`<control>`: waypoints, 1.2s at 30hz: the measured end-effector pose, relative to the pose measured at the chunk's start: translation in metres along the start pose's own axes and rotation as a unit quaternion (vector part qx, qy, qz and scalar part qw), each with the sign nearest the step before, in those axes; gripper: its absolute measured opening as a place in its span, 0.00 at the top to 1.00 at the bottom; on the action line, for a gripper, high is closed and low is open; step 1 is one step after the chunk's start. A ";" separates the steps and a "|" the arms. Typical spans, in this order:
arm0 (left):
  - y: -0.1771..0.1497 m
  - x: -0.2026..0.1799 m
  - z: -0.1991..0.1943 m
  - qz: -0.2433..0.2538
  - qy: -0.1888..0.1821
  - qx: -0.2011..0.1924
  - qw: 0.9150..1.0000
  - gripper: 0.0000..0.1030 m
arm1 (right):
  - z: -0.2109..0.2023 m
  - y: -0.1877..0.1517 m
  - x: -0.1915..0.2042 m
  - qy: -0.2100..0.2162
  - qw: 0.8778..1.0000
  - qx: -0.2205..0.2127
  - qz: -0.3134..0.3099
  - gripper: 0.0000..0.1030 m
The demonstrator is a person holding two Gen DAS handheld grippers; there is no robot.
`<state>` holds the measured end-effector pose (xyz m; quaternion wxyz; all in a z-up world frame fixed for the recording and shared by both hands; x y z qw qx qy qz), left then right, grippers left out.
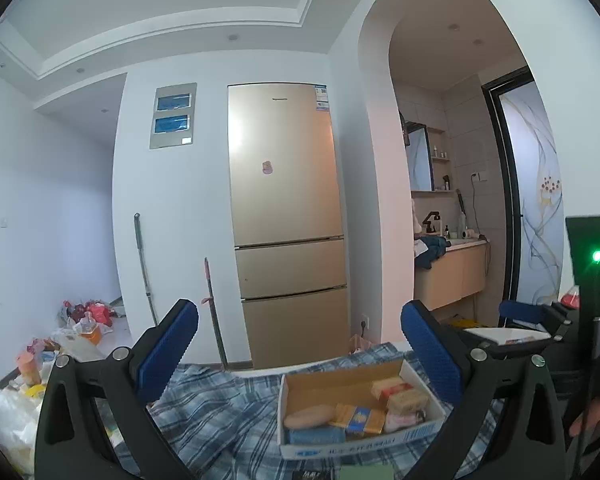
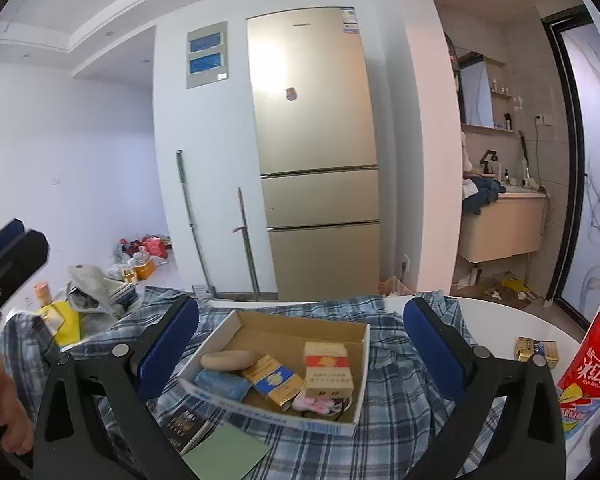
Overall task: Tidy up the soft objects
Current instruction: 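Withdraw both open tools up from the box, then lower the right tool over the green card beside the box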
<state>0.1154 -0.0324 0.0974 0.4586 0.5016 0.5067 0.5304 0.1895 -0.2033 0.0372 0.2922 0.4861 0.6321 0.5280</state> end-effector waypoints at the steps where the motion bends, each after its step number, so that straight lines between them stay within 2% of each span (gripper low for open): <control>1: -0.006 0.003 -0.003 -0.002 0.001 0.001 1.000 0.00 | -0.002 -0.003 0.002 0.003 1.000 0.002 -0.001 0.01; 4: -0.026 0.009 -0.010 -0.010 -0.006 0.004 1.000 0.00 | -0.001 -0.013 0.007 0.011 1.000 0.005 0.002 0.01; 7: -0.054 0.009 -0.005 0.010 0.013 0.014 1.000 0.00 | 0.002 -0.026 0.013 0.015 1.000 0.013 -0.008 0.01; 11: -0.087 0.010 0.011 0.005 0.007 0.057 0.998 0.00 | 0.011 -0.044 0.013 0.000 0.999 0.024 -0.023 0.01; 16: -0.106 0.009 0.023 0.009 0.003 0.081 0.997 0.00 | 0.016 -0.059 0.017 -0.009 0.999 0.031 -0.039 0.01; 23: -0.110 0.014 0.023 -0.004 0.006 0.082 0.997 0.00 | 0.023 -0.075 0.013 -0.014 0.998 0.052 -0.036 0.01; 29: -0.109 0.019 0.022 -0.011 0.011 0.080 0.997 0.00 | 0.021 -0.072 0.012 -0.022 0.998 0.054 -0.025 0.01; 33: -0.111 0.024 0.026 -0.014 0.013 0.097 0.995 0.00 | 0.022 -0.073 0.015 -0.029 0.995 0.099 -0.012 0.01; 36: -0.105 0.023 0.028 -0.007 -0.002 0.117 0.993 0.00 | 0.030 -0.084 0.017 -0.023 0.987 0.159 0.014 0.01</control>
Point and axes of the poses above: each gripper's, at about its wrist camera, not at the fingertips, and z roughly the way its jaws point, x to its left, y to its top, the point moved 7 cm from there along z, roughly the way its jaws point, and after that the axes turned 11 degrees about y, right-handed, at the moved point
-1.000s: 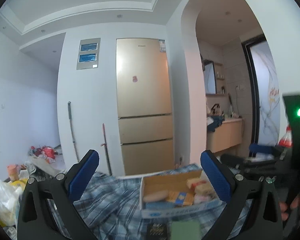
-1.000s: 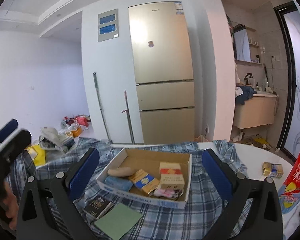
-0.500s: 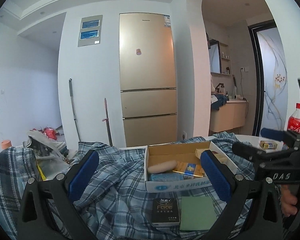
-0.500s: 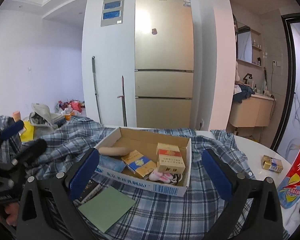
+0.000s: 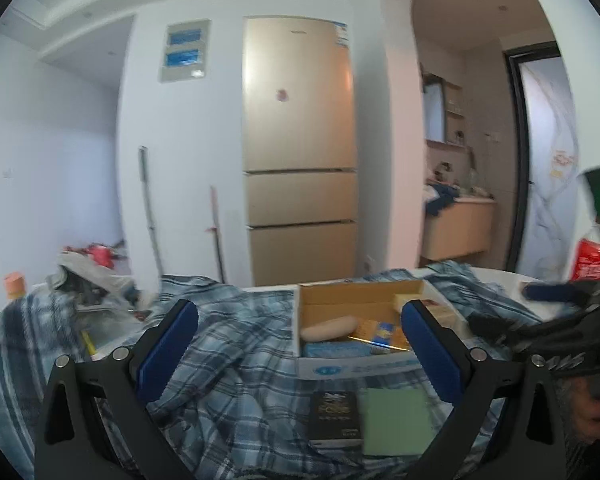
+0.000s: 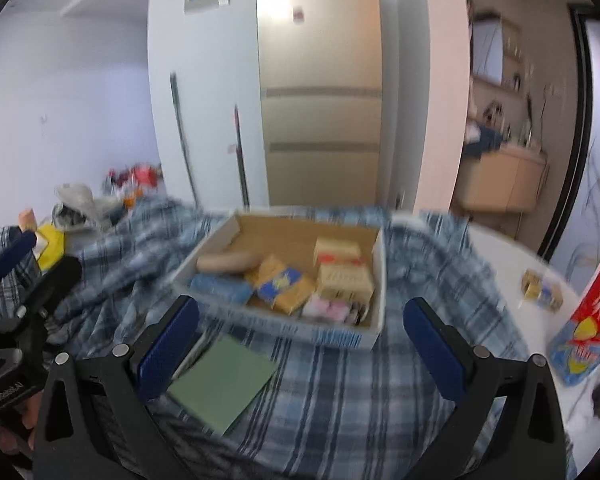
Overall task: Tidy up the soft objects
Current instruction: 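Lower the right tool over the green card beside the box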
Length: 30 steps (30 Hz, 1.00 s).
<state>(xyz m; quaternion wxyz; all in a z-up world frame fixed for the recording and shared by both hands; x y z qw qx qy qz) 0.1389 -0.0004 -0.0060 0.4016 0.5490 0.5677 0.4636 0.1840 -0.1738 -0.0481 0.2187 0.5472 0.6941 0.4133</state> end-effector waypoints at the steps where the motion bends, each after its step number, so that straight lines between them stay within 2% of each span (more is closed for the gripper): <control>1: 0.002 0.002 0.000 0.002 0.014 0.008 1.000 0.00 | 0.005 -0.004 0.001 0.002 1.000 0.021 0.012 0.01; 4: -0.001 0.006 0.001 0.001 0.014 0.032 0.999 0.00 | 0.020 -0.012 0.003 -0.011 0.996 0.068 0.049 0.01; 8: -0.009 0.011 0.012 0.004 0.030 0.074 0.997 0.02 | 0.038 -0.023 0.018 0.001 0.992 0.111 0.067 0.01; 10: -0.012 0.015 0.016 -0.006 0.029 0.081 0.996 0.06 | 0.049 -0.032 0.025 -0.001 0.987 0.145 0.064 0.10; 16: -0.019 0.032 0.027 -0.022 0.055 0.103 0.993 0.07 | 0.080 -0.059 0.043 0.013 0.975 0.212 0.071 0.17; 22: -0.031 0.031 0.039 -0.025 0.050 0.142 0.988 0.08 | 0.096 -0.070 0.040 0.006 0.966 0.241 0.091 0.17; 30: -0.032 0.031 0.040 -0.021 0.055 0.138 0.989 0.10 | 0.116 -0.077 0.034 -0.002 0.958 0.262 0.119 0.17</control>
Point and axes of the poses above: each gripper's, at about its wrist camera, not at the fingertips, and z roughly the way its jaws point, x to its left, y to its top, the point moved 7 cm from there along z, roughly the way its jaws point, and after that the axes turned 11 degrees about y, right-handed, at the moved point
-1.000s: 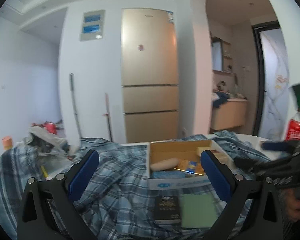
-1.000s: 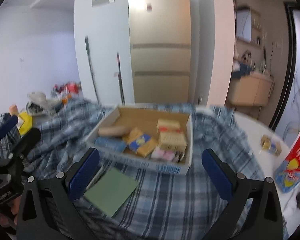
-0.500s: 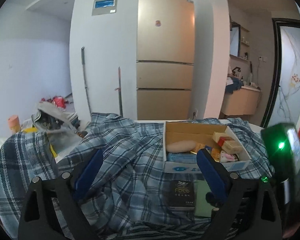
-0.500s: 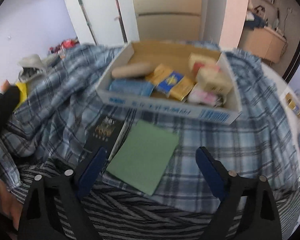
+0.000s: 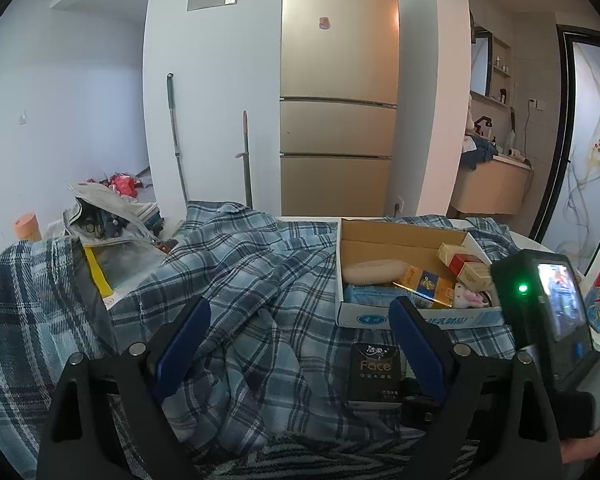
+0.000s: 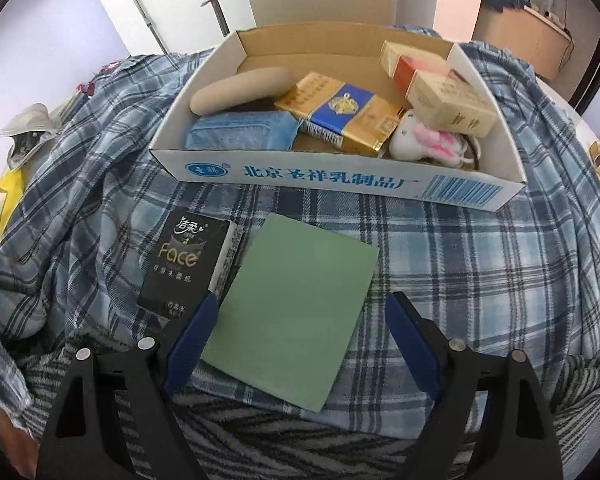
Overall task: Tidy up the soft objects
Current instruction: 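Lower the right tool over the green card beside the box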
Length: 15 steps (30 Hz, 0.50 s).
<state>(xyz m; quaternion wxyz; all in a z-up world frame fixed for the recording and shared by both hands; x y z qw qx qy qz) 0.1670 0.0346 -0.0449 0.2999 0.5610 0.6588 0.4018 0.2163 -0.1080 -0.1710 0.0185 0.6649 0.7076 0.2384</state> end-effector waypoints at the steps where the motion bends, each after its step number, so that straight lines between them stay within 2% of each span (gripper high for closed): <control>1: 0.000 0.000 0.001 0.000 0.000 0.002 1.000 0.10 | 0.002 0.000 0.001 -0.003 1.000 0.003 0.001 0.17; 10: 0.000 -0.001 -0.001 0.002 0.003 0.000 1.000 0.10 | 0.012 0.003 0.012 -0.017 1.000 0.009 -0.011 0.17; 12: 0.000 0.000 -0.001 0.001 0.004 -0.001 1.000 0.10 | 0.012 0.003 0.010 -0.019 1.000 0.011 -0.015 0.23; 15: 0.000 0.002 -0.003 -0.006 0.006 -0.005 1.000 0.10 | 0.007 0.002 0.003 -0.020 1.000 0.012 -0.013 0.23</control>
Point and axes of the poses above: each gripper's, at about its wrist camera, not at the fingertips, and z roughly the way its jaws point, x to its left, y to its top, the point moved 7 cm from there along z, roughly the way its jaws point, and after that the axes turned 11 degrees about y, right-handed, at the moved point
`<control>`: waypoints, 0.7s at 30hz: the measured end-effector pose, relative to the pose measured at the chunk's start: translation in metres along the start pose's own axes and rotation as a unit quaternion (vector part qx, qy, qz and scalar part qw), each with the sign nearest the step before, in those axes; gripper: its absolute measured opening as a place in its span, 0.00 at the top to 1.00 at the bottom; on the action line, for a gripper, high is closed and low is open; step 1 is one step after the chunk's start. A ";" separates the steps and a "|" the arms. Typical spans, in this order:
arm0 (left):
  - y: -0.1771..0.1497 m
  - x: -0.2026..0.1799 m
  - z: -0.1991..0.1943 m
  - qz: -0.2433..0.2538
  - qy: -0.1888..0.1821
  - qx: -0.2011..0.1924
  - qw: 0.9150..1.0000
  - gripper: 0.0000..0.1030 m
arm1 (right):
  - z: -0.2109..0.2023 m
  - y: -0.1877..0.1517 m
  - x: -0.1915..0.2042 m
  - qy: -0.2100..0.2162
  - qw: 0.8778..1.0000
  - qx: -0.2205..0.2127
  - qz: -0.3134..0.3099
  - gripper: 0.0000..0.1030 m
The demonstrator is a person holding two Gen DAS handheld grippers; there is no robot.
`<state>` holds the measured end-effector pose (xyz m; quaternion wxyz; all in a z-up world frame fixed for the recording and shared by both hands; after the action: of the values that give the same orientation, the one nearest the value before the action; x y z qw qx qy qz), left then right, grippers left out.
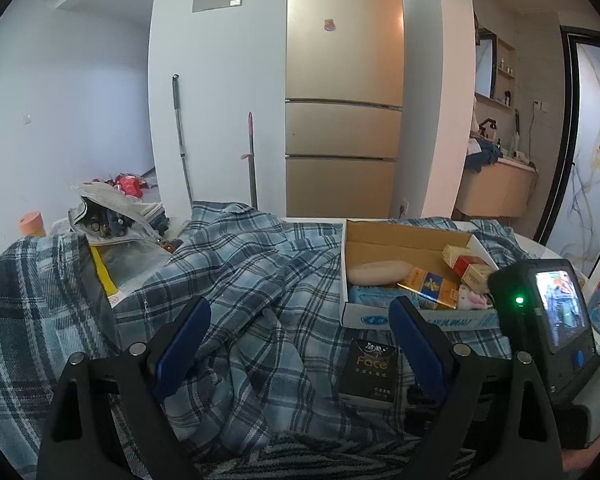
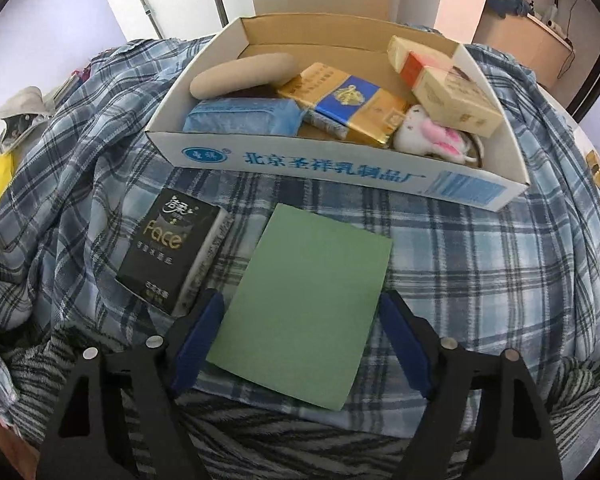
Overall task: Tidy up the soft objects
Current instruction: 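Lower the right tool over the green card beside the box, then close the right tool on the green card and lift it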
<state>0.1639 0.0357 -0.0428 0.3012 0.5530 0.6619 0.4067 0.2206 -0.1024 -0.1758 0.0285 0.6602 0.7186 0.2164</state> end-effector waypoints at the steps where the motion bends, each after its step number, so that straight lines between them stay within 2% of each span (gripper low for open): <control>1: 0.000 0.000 0.000 0.000 -0.002 0.000 1.000 0.11 | -0.002 -0.001 -0.003 -0.001 1.000 0.001 0.001 0.24; 11: 0.000 -0.002 0.000 0.008 -0.003 0.001 1.000 0.11 | -0.014 -0.016 -0.024 -0.027 0.998 0.024 -0.047 0.23; 17: -0.001 -0.002 -0.001 0.009 -0.002 0.003 1.000 0.11 | -0.022 -0.035 -0.034 -0.022 0.998 0.042 -0.045 0.23; 21: -0.001 -0.003 0.000 0.009 -0.002 0.003 1.000 0.11 | -0.026 -0.038 -0.039 -0.026 0.998 0.036 -0.044 0.23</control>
<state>0.1639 0.0329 -0.0436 0.2972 0.5610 0.6573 0.4061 0.1810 -0.1480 -0.1749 0.0325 0.6340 0.7533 0.1718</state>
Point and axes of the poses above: each gripper's, at about its wrist camera, not at the fingertips, and z roughly the way its jaws point, x to its left, y to its top, the point moved 7 cm from there along z, roughly the way its jaws point, and after that the axes turned 11 degrees about y, right-handed, at the moved point
